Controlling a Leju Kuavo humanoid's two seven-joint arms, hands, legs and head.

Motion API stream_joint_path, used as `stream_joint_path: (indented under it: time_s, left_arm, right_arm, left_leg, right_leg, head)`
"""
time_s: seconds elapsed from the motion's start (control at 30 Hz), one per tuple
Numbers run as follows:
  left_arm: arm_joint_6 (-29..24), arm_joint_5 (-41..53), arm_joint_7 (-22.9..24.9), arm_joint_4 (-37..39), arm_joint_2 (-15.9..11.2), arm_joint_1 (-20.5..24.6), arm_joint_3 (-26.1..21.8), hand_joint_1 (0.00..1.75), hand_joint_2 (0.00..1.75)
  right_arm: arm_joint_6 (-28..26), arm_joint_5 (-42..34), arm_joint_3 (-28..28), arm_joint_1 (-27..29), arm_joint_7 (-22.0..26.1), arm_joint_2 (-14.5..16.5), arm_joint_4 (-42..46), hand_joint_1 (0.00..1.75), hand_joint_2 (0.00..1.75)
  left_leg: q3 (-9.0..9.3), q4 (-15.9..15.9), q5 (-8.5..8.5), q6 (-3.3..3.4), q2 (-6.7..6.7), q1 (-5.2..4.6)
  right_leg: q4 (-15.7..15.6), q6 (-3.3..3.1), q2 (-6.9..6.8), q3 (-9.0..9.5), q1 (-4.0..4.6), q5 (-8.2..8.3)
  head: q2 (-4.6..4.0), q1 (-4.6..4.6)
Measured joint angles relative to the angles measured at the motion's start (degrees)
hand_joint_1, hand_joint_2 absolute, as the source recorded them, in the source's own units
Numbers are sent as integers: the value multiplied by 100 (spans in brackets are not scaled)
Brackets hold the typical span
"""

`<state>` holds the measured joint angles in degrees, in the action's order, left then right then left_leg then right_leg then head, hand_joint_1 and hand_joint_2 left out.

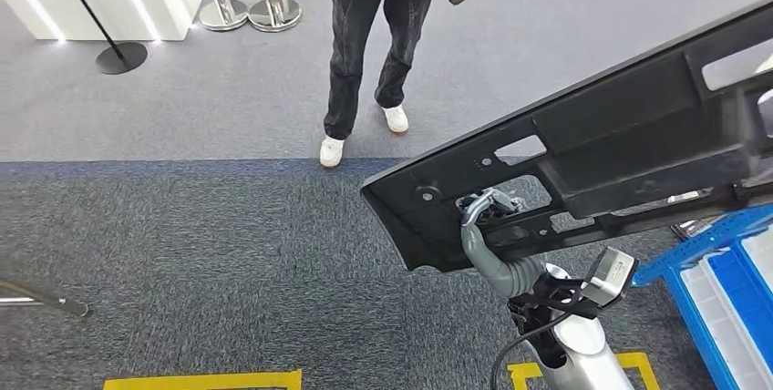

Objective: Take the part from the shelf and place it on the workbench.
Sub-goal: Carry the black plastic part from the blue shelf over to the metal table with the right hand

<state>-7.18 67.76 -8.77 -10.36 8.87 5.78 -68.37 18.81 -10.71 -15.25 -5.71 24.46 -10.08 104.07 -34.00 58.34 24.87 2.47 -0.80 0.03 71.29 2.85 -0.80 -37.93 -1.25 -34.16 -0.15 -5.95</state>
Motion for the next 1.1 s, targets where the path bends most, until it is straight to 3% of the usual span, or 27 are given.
stream_joint_path:
  time_s: [0.03,0.07,0.13,0.2,0.27,0.33,0.4,0.47,0.53,0.57,0.63,0.7,0.77,0.83,0.87,0.93,0.97,1.03,1.07,1.1]
  left_arm:
    - [-4,0,31,0,4,-1,0,0,175]
    - [-10,1,59,0,7,-5,0,0,175]
    - [-26,0,95,0,9,-11,0,0,175]
    - [-35,-9,88,0,17,-4,-1,0,175]
    - [-31,-25,9,0,27,8,-2,0,175]
    - [-13,-36,-104,0,32,10,-2,0,175]
    - [4,-9,-174,0,40,26,0,0,175]
    - [11,55,-202,0,52,75,18,0,175]
    - [9,112,-210,0,67,114,60,0,175]
    - [4,130,-211,0,73,119,80,0,175]
    - [-14,156,-212,0,79,115,102,0,175]
    - [-39,178,-209,0,79,116,110,0,175]
    - [-59,201,-186,0,80,104,124,0,175]
    - [-64,230,-124,0,80,55,144,0,175]
    - [-64,244,-83,0,82,22,157,0,175]
    - [-63,257,6,0,86,-13,183,0,175]
    - [-62,260,45,0,88,-18,194,0,175]
    - [-60,251,107,0,90,-20,203,0,175]
    - [-60,242,128,0,90,-24,203,0,175]
    - [-62,226,140,0,90,-29,203,0,175]
  right_arm:
    - [26,-8,-1,-9,3,0,-19,175,175]
    - [51,-22,-1,-32,2,0,-39,175,175]
    - [87,-54,-1,-127,-10,0,-75,175,175]
    - [99,-74,-1,-247,-26,0,-99,175,175]
    - [94,-82,-1,-322,-46,0,-110,175,175]
    - [89,-85,-1,-390,-67,-1,-111,175,175]
    - [89,-77,-1,-468,-87,-9,-110,175,175]
    - [86,-52,-7,-511,-113,-22,-108,175,175]
    - [80,-28,-26,-539,-152,-28,-108,175,175]
    - [73,-16,-35,-551,-174,-28,-105,175,175]
    - [54,7,-43,-573,-204,-29,-74,175,175]
    - [26,15,-40,-603,-209,-30,-1,175,175]
    - [-4,-9,-23,-623,-206,-31,74,175,175]
    - [-32,-43,3,-605,-200,-31,138,175,175]
    - [-53,-55,23,-580,-191,-26,178,175,175]
    - [-90,-66,89,-507,-156,-7,264,175,175]
    - [-109,-54,126,-465,-143,3,293,175,175]
    - [-144,15,175,-395,-149,9,312,175,175]
    - [-169,67,193,-374,-168,9,312,175,175]
    - [-193,113,213,-364,-193,9,312,175,175]
  left_leg:
    - [3,3,2,5,-83,-5]
    - [7,8,4,7,-167,-8]
    - [16,29,13,-6,-334,-5]
    - [-12,75,31,-46,-481,-5]
    - [-64,99,30,-117,-614,14]
    - [-104,95,21,-194,-709,41]
    - [-201,293,145,-255,-490,25]
    - [-482,903,450,-297,-138,24]
    - [-801,1538,663,-326,-8,53]
    - [-849,1625,634,-334,19,63]
    - [-626,1176,322,-319,102,66]
    - [-249,434,50,-260,366,20]
    - [-89,98,11,-189,524,-33]
    - [-82,63,14,-125,417,-33]
    - [-68,32,2,-92,354,-22]
    - [-34,-28,-31,-22,235,7]
    - [-31,-38,-37,-2,172,8]
    - [-33,-28,-38,16,27,4]
    - [-32,-19,-34,16,-53,2]
    - [-30,-5,-28,12,-133,2]
  right_leg:
    - [222,1,23,-139,2,-22]
    - [246,-2,34,-187,1,67]
    - [-286,-17,137,-5,-9,491]
    - [-939,-48,466,251,-38,784]
    - [-1178,-89,645,336,-37,807]
    - [-1225,-147,509,360,-31,810]
    - [-1280,-220,343,413,-47,817]
    - [-1308,-275,160,463,-32,802]
    - [-1306,-297,-25,491,-9,775]
    - [-1304,-297,-112,505,-4,760]
    - [-1300,-278,-260,546,0,725]
    - [-1295,-238,-385,590,22,682]
    - [-1296,-181,-494,615,57,653]
    - [-1310,-123,-607,643,75,629]
    - [-1284,-93,-569,656,66,590]
    - [-936,-49,-291,523,36,357]
    - [-590,-35,-111,360,22,180]
    - [122,-17,33,-32,17,-84]
    - [272,-8,49,-142,15,-68]
    - [203,-3,62,-148,8,62]
  head:
    - [0,0]
    - [0,0]
    - [0,0]
    - [0,-1]
    - [0,-1]
    - [0,0]
    - [0,-2]
    - [0,-3]
    - [0,-2]
    - [0,-2]
    - [0,-2]
    - [0,-2]
    - [0,-2]
    - [0,-2]
    - [0,-2]
    - [0,-1]
    - [0,0]
    - [0,0]
    - [0,0]
    - [0,0]
